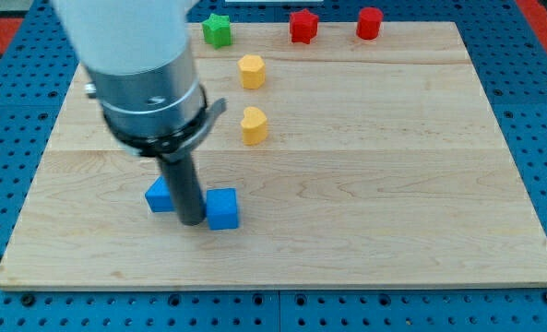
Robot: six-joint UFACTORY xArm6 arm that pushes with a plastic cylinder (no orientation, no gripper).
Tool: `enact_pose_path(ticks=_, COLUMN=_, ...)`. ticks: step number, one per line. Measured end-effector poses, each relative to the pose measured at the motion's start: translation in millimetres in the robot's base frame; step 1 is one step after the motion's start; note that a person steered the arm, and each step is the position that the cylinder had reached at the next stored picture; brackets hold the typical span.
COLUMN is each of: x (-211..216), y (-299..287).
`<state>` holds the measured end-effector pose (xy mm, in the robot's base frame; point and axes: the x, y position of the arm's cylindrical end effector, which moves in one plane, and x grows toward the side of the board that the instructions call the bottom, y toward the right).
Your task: Move the blue cube parallel to the right of the blue triangle
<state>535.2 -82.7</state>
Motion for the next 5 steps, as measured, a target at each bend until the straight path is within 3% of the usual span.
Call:
enact_pose_path(ticks=2, x=-9.8, y=42.9)
enact_pose_path(ticks=4, x=-72.3, y=43.7)
enact_pose_path(ticks=5, x=-72.3, y=101.3)
